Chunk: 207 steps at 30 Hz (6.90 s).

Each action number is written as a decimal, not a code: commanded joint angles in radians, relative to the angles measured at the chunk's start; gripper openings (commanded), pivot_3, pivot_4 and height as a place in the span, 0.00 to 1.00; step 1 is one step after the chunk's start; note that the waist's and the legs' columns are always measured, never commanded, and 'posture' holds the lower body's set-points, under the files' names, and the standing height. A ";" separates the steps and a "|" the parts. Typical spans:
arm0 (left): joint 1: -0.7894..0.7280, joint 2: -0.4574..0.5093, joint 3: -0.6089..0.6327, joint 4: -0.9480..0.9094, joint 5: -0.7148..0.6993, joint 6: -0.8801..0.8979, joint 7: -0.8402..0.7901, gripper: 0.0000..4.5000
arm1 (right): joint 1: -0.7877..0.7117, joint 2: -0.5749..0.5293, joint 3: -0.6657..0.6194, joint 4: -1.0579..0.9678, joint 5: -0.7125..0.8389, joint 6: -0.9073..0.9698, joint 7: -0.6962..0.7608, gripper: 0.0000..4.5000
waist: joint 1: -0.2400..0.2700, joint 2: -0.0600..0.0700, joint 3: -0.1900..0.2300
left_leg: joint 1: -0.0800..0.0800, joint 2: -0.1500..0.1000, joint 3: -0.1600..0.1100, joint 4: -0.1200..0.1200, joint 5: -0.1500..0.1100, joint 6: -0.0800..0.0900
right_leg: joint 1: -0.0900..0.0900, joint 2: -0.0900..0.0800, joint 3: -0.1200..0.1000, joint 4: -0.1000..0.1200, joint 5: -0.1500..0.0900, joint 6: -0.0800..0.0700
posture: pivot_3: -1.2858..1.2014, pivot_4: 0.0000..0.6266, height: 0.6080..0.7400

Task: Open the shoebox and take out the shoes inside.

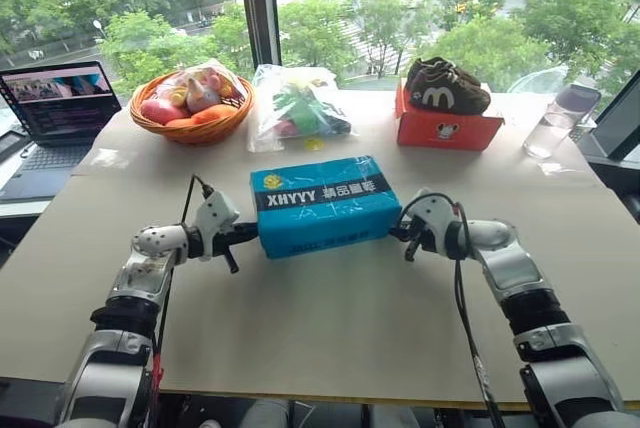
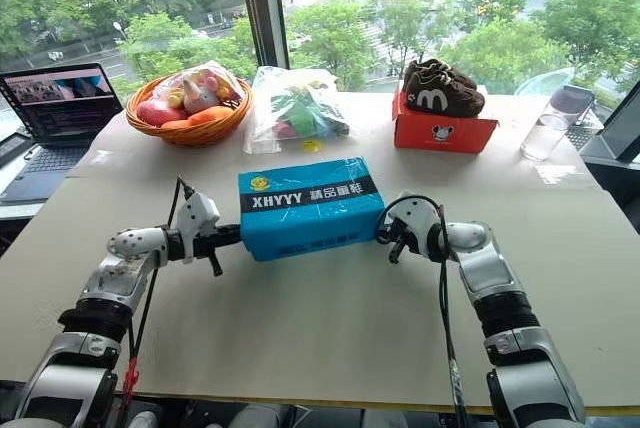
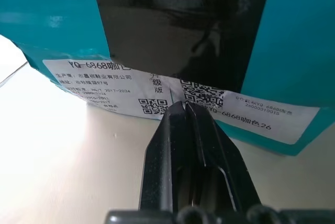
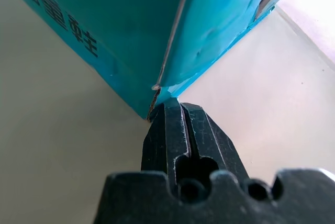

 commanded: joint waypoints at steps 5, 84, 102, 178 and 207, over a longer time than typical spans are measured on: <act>-0.050 -0.028 -0.051 0.026 0.023 -0.077 -0.067 0.01 | 0.152 -0.042 0.029 -0.318 0.064 0.102 0.061 0.00 | -0.005 0.000 0.000 | -0.001 0.000 0.000 0.000 0.000 0.000 | 0.000 0.000 0.000 0.000 0.000 0.000 | 0.52 0.24 1.00; 1.073 0.024 0.259 -1.309 -0.411 0.216 0.243 0.01 | 0.491 0.163 -0.088 -0.878 0.358 0.503 -0.486 0.00 | 0.017 -0.002 0.000 | -0.008 0.016 0.019 0.000 -0.005 0.000 | -0.009 0.011 0.011 -0.004 -0.003 -0.006 | 0.52 0.24 1.00; 1.057 0.013 0.215 -1.291 -0.397 0.222 0.260 0.01 | 0.412 0.313 -0.192 -0.958 0.538 0.526 -0.557 0.00 | -0.001 -0.002 0.001 | -0.008 0.018 0.022 0.000 -0.005 0.000 | -0.013 0.013 0.016 -0.001 -0.002 -0.006 | 0.52 0.24 1.00; 0.523 0.455 0.442 -0.793 -0.552 0.414 -0.025 0.00 | -0.340 0.219 0.164 -0.318 0.283 0.772 -0.099 0.99 | -0.032 0.004 0.007 | -0.007 0.033 0.029 -0.001 -0.004 -0.001 | -0.020 0.031 0.023 0.000 0.008 -0.019 | 0.52 0.24 1.00; 0.485 0.364 0.448 -0.702 -0.595 0.473 -0.117 0.00 | -0.403 0.380 0.083 0.022 0.302 0.776 -0.132 0.52 | -0.057 0.000 0.004 | -0.005 0.052 0.034 -0.002 -0.004 -0.002 | -0.027 0.051 0.029 0.003 0.019 -0.035 | 0.52 0.24 1.00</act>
